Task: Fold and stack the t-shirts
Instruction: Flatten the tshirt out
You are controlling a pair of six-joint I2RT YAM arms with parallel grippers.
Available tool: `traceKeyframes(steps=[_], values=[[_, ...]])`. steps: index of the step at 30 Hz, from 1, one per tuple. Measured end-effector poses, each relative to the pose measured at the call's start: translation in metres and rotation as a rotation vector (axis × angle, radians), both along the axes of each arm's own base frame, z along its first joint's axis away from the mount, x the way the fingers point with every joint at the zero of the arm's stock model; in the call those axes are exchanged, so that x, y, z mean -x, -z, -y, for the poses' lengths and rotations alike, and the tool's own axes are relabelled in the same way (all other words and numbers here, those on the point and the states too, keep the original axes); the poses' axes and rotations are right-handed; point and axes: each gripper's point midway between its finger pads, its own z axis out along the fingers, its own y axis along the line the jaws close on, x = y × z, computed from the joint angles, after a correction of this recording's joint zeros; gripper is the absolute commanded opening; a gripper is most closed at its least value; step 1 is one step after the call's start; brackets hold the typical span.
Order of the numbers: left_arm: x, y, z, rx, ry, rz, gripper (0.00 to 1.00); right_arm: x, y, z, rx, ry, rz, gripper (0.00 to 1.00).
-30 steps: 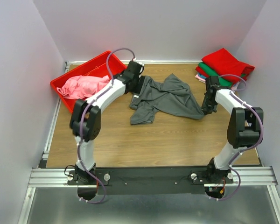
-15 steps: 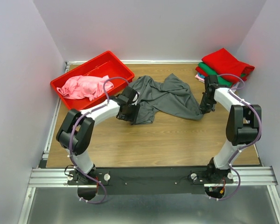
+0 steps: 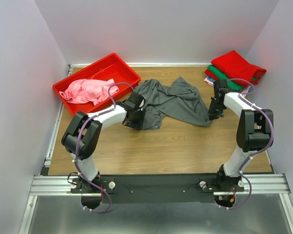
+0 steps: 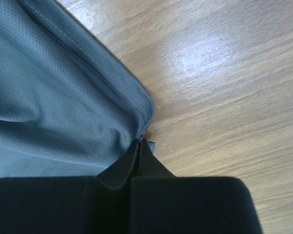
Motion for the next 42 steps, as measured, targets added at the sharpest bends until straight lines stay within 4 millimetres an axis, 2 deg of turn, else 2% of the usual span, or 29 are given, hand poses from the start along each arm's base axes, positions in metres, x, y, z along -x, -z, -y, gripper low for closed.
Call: traceKeyframes(steps=[2, 3, 5, 6, 7, 13, 16, 19, 22, 25, 26, 28, 32, 33, 35, 38, 39, 42], values=[[-0.002, 0.0, 0.0, -0.002, -0.003, 0.004, 0.49, -0.001, 0.0, 0.0, -0.002, 0.0, 0.004, 0.01], [-0.004, 0.001, 0.001, -0.004, -0.004, 0.006, 0.37, -0.001, 0.0, -0.001, -0.004, 0.0, 0.006, 0.01], [-0.005, 0.001, 0.001, -0.005, -0.003, 0.011, 0.23, -0.002, 0.0, -0.001, -0.004, -0.001, 0.008, 0.01], [-0.006, 0.002, 0.001, -0.008, -0.004, 0.011, 0.08, -0.003, 0.0, -0.001, -0.004, -0.001, 0.011, 0.01], [-0.007, 0.002, 0.001, -0.007, -0.003, 0.013, 0.0, -0.003, 0.0, -0.001, -0.004, -0.001, 0.012, 0.01], [-0.009, 0.003, 0.002, -0.004, 0.0, 0.019, 0.0, -0.003, 0.0, -0.002, -0.009, 0.002, 0.013, 0.01], [-0.012, 0.0, -0.004, -0.033, -0.015, 0.022, 0.0, -0.003, -0.001, -0.002, -0.013, 0.003, 0.016, 0.01], [-0.027, -0.019, -0.011, -0.064, -0.049, 0.052, 0.0, -0.005, -0.006, -0.003, -0.016, 0.007, 0.033, 0.01], [-0.05, -0.058, -0.016, -0.059, -0.095, 0.142, 0.0, -0.011, -0.025, -0.003, -0.021, 0.012, 0.089, 0.01], [-0.073, -0.124, -0.024, -0.017, -0.163, 0.294, 0.0, -0.021, -0.057, -0.005, -0.032, 0.026, 0.185, 0.01], [-0.079, -0.153, -0.029, 0.004, -0.194, 0.359, 0.0, -0.024, -0.069, -0.005, -0.035, 0.031, 0.219, 0.01], [-0.084, -0.196, -0.042, 0.038, -0.247, 0.463, 0.0, -0.029, -0.098, -0.006, -0.044, 0.043, 0.303, 0.01], [-0.08, -0.27, -0.067, 0.094, -0.322, 0.643, 0.0, -0.035, -0.158, -0.007, -0.062, 0.063, 0.47, 0.01], [-0.078, -0.278, -0.069, 0.104, -0.326, 0.665, 0.0, -0.035, -0.175, -0.007, -0.067, 0.069, 0.515, 0.01], [-0.073, -0.312, -0.073, 0.141, -0.339, 0.738, 0.0, -0.032, -0.205, -0.007, -0.075, 0.074, 0.588, 0.01], [-0.065, -0.346, -0.077, 0.189, -0.35, 0.808, 0.0, -0.03, -0.253, -0.007, -0.082, 0.072, 0.708, 0.01], [-0.061, -0.353, -0.079, 0.201, -0.354, 0.822, 0.0, -0.026, -0.28, -0.007, -0.085, 0.071, 0.779, 0.01], [-0.039, -0.384, -0.087, 0.263, -0.36, 0.888, 0.0, -0.009, -0.333, -0.007, -0.091, 0.065, 0.915, 0.01]])
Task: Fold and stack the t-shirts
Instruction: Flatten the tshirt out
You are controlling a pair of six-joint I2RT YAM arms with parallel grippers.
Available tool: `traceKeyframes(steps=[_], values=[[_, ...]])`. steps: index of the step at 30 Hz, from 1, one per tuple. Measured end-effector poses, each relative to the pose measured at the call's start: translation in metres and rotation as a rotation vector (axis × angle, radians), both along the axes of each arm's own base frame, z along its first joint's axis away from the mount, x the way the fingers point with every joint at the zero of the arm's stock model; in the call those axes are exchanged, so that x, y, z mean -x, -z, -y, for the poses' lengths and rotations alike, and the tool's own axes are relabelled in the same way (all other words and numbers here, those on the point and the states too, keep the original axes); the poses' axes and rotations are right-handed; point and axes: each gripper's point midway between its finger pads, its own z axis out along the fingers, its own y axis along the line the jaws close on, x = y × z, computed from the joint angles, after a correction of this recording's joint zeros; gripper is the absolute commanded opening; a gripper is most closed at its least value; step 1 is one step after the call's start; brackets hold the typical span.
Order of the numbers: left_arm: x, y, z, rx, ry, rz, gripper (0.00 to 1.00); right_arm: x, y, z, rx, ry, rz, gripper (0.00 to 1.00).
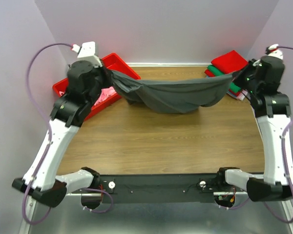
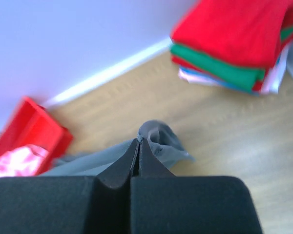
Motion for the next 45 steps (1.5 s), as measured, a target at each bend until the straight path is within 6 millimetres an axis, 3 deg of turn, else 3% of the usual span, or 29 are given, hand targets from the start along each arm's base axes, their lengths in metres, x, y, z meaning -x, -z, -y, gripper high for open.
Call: traceKeyframes(steps=[3, 9, 13, 16, 18, 20, 23, 24, 27, 30, 33, 37, 41, 45], values=[[0.03, -0.034, -0.009, 0.053, 0.023, 0.09, 0.0, 0.023, -0.046, 0.0, 0.0, -0.001, 0.125, 0.01], [0.086, -0.105, -0.026, 0.132, 0.075, 0.268, 0.0, 0.081, -0.111, 0.001, 0.01, -0.004, 0.298, 0.01], [0.109, -0.149, -0.032, 0.16, 0.107, 0.372, 0.0, 0.104, -0.135, 0.001, 0.014, -0.004, 0.354, 0.01], [0.107, -0.157, -0.027, 0.152, 0.128, 0.389, 0.0, 0.104, -0.136, 0.002, 0.016, -0.003, 0.352, 0.01], [0.093, -0.148, -0.02, 0.131, 0.137, 0.36, 0.0, 0.093, -0.124, 0.004, 0.019, 0.01, 0.312, 0.01], [0.064, -0.126, -0.006, 0.092, 0.143, 0.289, 0.0, 0.076, -0.106, 0.007, 0.023, 0.028, 0.256, 0.01], [0.026, -0.095, 0.012, 0.039, 0.148, 0.199, 0.0, 0.042, -0.058, 0.011, 0.034, 0.05, 0.117, 0.01], [0.004, -0.073, 0.022, 0.007, 0.151, 0.139, 0.0, 0.032, -0.047, 0.012, 0.037, 0.054, 0.085, 0.01], [-0.036, -0.032, 0.04, -0.058, 0.158, 0.032, 0.0, -0.004, -0.001, 0.014, 0.048, 0.064, -0.047, 0.01], [-0.064, -0.016, 0.051, -0.098, 0.162, -0.011, 0.0, -0.035, 0.025, 0.016, 0.062, 0.064, -0.117, 0.01], [-0.087, -0.035, 0.057, -0.105, 0.157, 0.022, 0.0, -0.063, 0.02, 0.016, 0.077, 0.059, -0.11, 0.01], [-0.097, -0.087, 0.054, -0.088, 0.133, 0.155, 0.0, -0.097, -0.011, 0.017, 0.098, 0.056, -0.026, 0.01], [-0.09, -0.113, 0.047, -0.081, 0.115, 0.238, 0.0, -0.104, -0.044, 0.019, 0.117, 0.054, 0.057, 0.01], [-0.076, -0.105, 0.039, -0.097, 0.114, 0.247, 0.0, -0.094, -0.059, 0.022, 0.148, 0.055, 0.092, 0.01]])
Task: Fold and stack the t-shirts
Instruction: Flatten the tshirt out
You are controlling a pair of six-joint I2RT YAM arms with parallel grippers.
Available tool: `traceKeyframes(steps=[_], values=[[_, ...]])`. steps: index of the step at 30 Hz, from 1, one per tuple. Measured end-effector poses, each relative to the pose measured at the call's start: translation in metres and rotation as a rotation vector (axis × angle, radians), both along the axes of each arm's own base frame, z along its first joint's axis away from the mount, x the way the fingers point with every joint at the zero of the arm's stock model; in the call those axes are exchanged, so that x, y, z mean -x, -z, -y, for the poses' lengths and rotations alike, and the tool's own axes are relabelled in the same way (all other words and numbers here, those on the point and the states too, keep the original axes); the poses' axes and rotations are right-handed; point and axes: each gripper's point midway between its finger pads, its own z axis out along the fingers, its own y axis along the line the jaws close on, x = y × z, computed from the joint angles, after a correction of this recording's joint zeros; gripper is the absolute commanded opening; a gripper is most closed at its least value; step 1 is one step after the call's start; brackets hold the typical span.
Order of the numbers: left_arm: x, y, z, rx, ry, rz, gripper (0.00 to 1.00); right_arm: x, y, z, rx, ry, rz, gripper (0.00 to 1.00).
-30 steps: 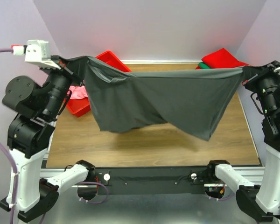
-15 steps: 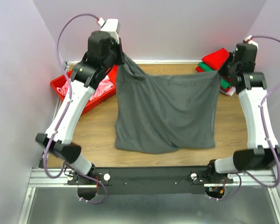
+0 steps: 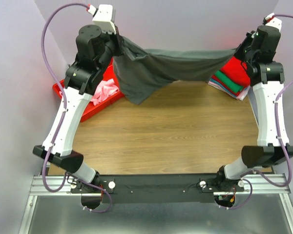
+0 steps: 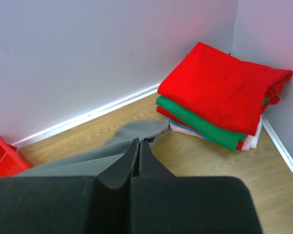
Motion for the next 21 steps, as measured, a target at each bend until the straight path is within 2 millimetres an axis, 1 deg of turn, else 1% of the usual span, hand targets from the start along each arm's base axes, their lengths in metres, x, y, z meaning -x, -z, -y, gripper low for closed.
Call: traceKeyframes(steps=[1, 2, 5, 7, 8, 9, 11, 13, 14, 15, 18, 20, 21], values=[[0.004, 0.006, -0.002, -0.008, 0.0, -0.006, 0.0, 0.003, 0.0, 0.001, 0.005, 0.001, 0.001, 0.01], [0.006, 0.008, -0.003, -0.012, 0.0, -0.009, 0.0, 0.011, -0.001, 0.001, 0.012, 0.002, 0.002, 0.01], [0.023, 0.015, -0.011, -0.019, -0.001, -0.011, 0.0, 0.039, -0.003, 0.003, 0.02, 0.004, 0.012, 0.01], [0.039, 0.013, -0.018, -0.014, -0.001, 0.002, 0.0, 0.062, -0.009, 0.003, 0.019, 0.006, 0.033, 0.01], [0.051, 0.011, -0.024, -0.01, -0.002, 0.012, 0.0, 0.073, -0.015, 0.003, 0.018, 0.007, 0.055, 0.01], [0.065, 0.006, -0.03, -0.003, -0.002, 0.031, 0.0, 0.084, -0.018, 0.003, 0.018, 0.008, 0.07, 0.01], [0.091, -0.005, -0.042, 0.011, -0.002, 0.068, 0.0, 0.114, -0.03, 0.003, 0.014, 0.009, 0.12, 0.01], [0.123, -0.023, -0.055, 0.031, 0.003, 0.126, 0.0, 0.147, -0.045, 0.003, 0.007, 0.01, 0.182, 0.01], [0.132, -0.029, -0.059, 0.039, 0.005, 0.146, 0.0, 0.154, -0.049, 0.003, 0.006, 0.01, 0.198, 0.01], [0.149, -0.041, -0.066, 0.052, 0.008, 0.185, 0.0, 0.166, -0.056, 0.003, 0.004, 0.011, 0.225, 0.01], [0.191, -0.066, -0.083, 0.072, 0.022, 0.255, 0.0, 0.193, -0.071, 0.004, -0.01, 0.016, 0.279, 0.01], [0.209, -0.077, -0.09, 0.077, 0.027, 0.285, 0.0, 0.206, -0.077, 0.005, -0.014, 0.023, 0.294, 0.01], [0.215, -0.08, -0.092, 0.076, 0.032, 0.292, 0.0, 0.21, -0.08, 0.005, -0.016, 0.028, 0.299, 0.01]])
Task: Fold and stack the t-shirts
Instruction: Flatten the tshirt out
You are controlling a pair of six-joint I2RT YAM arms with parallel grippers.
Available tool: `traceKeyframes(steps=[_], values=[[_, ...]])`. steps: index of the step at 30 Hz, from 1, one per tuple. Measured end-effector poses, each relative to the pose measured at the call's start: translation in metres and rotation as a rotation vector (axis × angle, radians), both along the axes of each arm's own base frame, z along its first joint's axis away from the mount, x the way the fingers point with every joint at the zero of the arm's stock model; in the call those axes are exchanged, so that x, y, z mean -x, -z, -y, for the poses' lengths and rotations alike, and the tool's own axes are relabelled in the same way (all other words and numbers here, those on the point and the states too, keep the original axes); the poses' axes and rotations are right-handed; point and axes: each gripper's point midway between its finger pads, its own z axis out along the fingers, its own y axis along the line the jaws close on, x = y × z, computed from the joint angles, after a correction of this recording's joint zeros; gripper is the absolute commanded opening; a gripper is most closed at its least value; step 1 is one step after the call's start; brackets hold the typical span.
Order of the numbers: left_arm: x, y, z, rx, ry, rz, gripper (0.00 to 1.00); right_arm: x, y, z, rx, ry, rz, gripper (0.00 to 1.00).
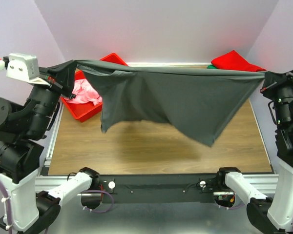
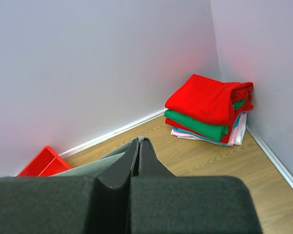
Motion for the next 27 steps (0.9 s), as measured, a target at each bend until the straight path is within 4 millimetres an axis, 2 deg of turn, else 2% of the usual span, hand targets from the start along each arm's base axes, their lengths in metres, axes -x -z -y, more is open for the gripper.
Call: traceKeyframes(steps=[3, 5, 8, 9, 11, 13, 14, 15, 16, 19, 20, 21, 22, 23, 24, 25, 26, 27], values=[[0.01, -0.002, 0.001, -0.021, 0.026, 0.001, 0.0, 0.013, -0.009, 0.004, -0.01, 0.026, 0.016, 0.01], [0.007, 0.003, 0.007, -0.043, 0.049, -0.022, 0.0, 0.018, -0.01, 0.007, -0.018, 0.044, 0.021, 0.01], [-0.014, 0.022, 0.021, -0.088, 0.075, -0.078, 0.0, 0.015, 0.0, 0.011, -0.029, 0.071, -0.001, 0.01], [-0.026, 0.033, 0.029, -0.108, 0.086, -0.109, 0.0, 0.01, 0.012, 0.013, -0.04, 0.082, -0.027, 0.01], [-0.057, 0.064, 0.046, -0.153, 0.106, -0.193, 0.0, -0.008, 0.047, 0.014, -0.048, 0.093, -0.107, 0.01], [-0.088, 0.095, 0.064, -0.192, 0.129, -0.275, 0.0, -0.033, 0.1, 0.014, -0.053, 0.101, -0.233, 0.01], [-0.113, 0.117, 0.078, -0.217, 0.147, -0.325, 0.0, -0.044, 0.123, 0.014, -0.052, 0.104, -0.288, 0.01], [-0.13, 0.133, 0.088, -0.234, 0.16, -0.363, 0.0, -0.062, 0.161, 0.015, -0.048, 0.114, -0.377, 0.01], [-0.155, 0.159, 0.102, -0.255, 0.177, -0.418, 0.0, -0.071, 0.178, 0.015, -0.044, 0.117, -0.425, 0.01], [-0.227, 0.226, 0.141, -0.299, 0.213, -0.546, 0.0, -0.117, 0.251, 0.018, -0.024, 0.137, -0.598, 0.01], [-0.249, 0.242, 0.152, -0.307, 0.221, -0.57, 0.1, -0.13, 0.271, 0.02, -0.018, 0.144, -0.641, 0.01], [-0.274, 0.258, 0.165, -0.312, 0.231, -0.594, 0.26, -0.141, 0.283, 0.023, -0.017, 0.15, -0.662, 0.01], [-0.296, 0.273, 0.176, -0.313, 0.236, -0.609, 0.61, -0.152, 0.294, 0.026, -0.016, 0.16, -0.684, 0.15], [-0.321, 0.287, 0.188, -0.312, 0.24, -0.616, 0.79, -0.168, 0.312, 0.034, -0.021, 0.178, -0.718, 0.29], [-0.346, 0.296, 0.202, -0.297, 0.247, -0.612, 0.91, -0.179, 0.322, 0.041, -0.021, 0.189, -0.74, 0.43], [-0.367, 0.297, 0.213, -0.274, 0.251, -0.578, 0.96, -0.193, 0.332, 0.049, -0.019, 0.199, -0.754, 0.68], [-0.381, 0.308, 0.22, -0.267, 0.255, -0.577, 0.97, -0.203, 0.339, 0.055, -0.021, 0.208, -0.766, 0.77], [-0.384, 0.313, 0.223, -0.257, 0.26, -0.584, 0.97, -0.216, 0.345, 0.06, -0.025, 0.208, -0.768, 0.95]])
